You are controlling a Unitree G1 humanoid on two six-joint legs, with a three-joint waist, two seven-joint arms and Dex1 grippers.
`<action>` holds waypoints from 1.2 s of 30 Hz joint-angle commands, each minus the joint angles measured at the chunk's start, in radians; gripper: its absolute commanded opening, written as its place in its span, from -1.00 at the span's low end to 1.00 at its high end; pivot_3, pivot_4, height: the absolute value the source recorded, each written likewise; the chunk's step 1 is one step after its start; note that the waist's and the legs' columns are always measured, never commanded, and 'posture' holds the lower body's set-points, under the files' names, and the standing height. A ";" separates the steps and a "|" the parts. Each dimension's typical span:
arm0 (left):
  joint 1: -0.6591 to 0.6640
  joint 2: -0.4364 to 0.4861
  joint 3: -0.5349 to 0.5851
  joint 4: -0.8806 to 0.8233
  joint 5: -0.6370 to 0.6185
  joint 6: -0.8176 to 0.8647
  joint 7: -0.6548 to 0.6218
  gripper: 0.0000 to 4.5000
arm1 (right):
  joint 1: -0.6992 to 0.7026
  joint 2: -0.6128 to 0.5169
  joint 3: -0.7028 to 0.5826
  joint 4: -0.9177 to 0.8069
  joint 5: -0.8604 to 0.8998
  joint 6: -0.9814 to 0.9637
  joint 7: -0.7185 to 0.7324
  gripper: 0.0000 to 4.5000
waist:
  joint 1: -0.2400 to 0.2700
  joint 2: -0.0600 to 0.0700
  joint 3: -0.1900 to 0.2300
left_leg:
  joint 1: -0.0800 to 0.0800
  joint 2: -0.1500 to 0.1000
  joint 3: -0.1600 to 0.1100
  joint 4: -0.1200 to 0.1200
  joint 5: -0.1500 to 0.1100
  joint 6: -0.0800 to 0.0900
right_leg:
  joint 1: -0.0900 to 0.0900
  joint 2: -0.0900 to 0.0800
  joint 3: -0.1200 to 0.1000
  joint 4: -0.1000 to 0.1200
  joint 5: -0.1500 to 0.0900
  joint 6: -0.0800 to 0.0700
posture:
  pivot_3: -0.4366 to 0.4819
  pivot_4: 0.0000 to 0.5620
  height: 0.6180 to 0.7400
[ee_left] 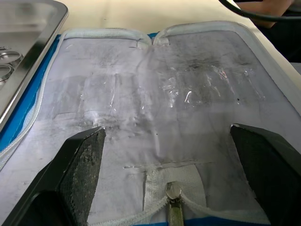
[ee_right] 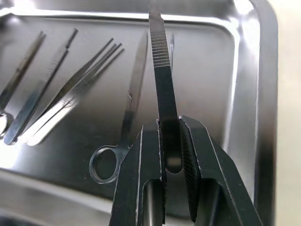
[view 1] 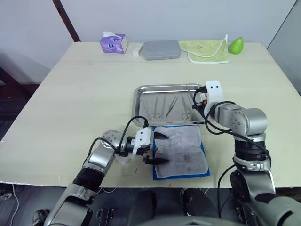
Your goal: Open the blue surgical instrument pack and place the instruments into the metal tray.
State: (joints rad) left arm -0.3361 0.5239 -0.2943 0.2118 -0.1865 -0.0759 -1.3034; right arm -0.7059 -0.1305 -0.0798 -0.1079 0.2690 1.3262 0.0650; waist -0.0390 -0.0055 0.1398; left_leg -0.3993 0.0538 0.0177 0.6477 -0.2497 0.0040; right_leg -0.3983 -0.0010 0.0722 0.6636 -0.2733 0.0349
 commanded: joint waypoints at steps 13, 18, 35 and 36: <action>0.079 0.021 -0.030 0.042 0.053 0.022 0.014 1.00 | 0.005 0.021 -0.022 0.092 -0.047 -0.117 -0.028 -0.97 | -0.004 0.000 0.000 | 0.000 0.000 0.000 -0.001 0.000 0.000 | 0.000 0.000 0.000 0.000 0.000 0.000 | -0.05 -0.47 1.00; 0.074 0.024 -0.029 0.034 0.050 0.033 0.014 1.00 | 0.009 0.022 -0.019 0.095 -0.048 -0.122 -0.024 -0.78 | -0.004 0.000 0.000 | 0.001 0.000 0.000 -0.003 0.000 0.000 | 0.000 0.000 0.000 0.000 0.000 0.000 | -0.05 -0.47 1.00; 0.112 0.011 0.112 -0.126 -0.167 0.100 -0.009 1.00 | 0.324 -0.139 0.042 -0.346 0.130 -0.627 0.452 0.50 | -0.009 -0.001 0.002 | -0.001 0.000 0.001 -0.007 0.000 0.000 | -0.004 0.001 0.001 -0.001 -0.001 0.001 | -0.05 -0.47 1.00; 0.122 0.013 0.138 -0.165 -0.209 0.130 -0.005 1.00 | 0.353 -0.151 0.023 -0.368 0.168 -0.654 0.498 0.50 | -0.009 -0.001 0.003 | -0.002 0.001 0.001 -0.007 0.000 0.000 | -0.005 0.001 0.001 -0.001 -0.001 0.001 | -0.05 -0.47 1.00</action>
State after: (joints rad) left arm -0.2349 0.5307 -0.1959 0.1011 -0.3220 0.0050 -1.3055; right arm -0.3666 -0.2686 -0.0190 -0.4010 0.3691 0.7635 0.4738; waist -0.0479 -0.0068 0.1427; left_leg -0.4010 0.0548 0.0188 0.6406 -0.2498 0.0040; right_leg -0.4031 0.0002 0.0736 0.6626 -0.2744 0.0357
